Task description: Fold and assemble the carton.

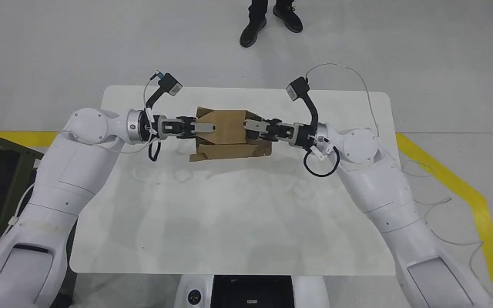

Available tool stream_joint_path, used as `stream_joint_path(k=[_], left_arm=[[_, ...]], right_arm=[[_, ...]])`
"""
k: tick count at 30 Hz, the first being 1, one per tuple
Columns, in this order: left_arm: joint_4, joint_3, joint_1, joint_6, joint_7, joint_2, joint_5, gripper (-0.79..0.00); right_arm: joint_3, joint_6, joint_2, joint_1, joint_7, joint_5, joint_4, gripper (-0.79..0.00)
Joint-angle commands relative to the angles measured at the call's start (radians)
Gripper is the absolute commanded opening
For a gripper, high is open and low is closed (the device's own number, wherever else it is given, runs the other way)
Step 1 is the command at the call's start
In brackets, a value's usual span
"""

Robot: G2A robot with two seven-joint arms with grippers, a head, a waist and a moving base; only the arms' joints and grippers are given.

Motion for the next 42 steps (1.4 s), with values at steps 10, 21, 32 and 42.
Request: stream_joint_path(k=[10,21,32,42], left_arm=[[0.005,0.015,-0.005,0.007,-0.007,-0.006,-0.043,-0.785],[0.000,0.025,-0.007,0.030,-0.030,-0.006,-0.040,-0.785],[-0.023,0.031,0.001,0.034,-0.034,-0.002,-0.035,-0.606],[-0.012,0.000,0.002,0.025,-0.025,0.003,-0.088,0.000]], right_arm=[[-0.045,-0.010,-0.020,0.022,0.013,0.043,0.033,-0.406],[-0.055,-0.021,-0.030,0.044,0.061,0.071,0.069,-0.616],[-0.069,-0.028,-0.040,0.065,0.093,0.078,0.098,-0.785],[-0.057,-0.030,-0.040,0.059,0.049,0.033,0.093,-0.785]])
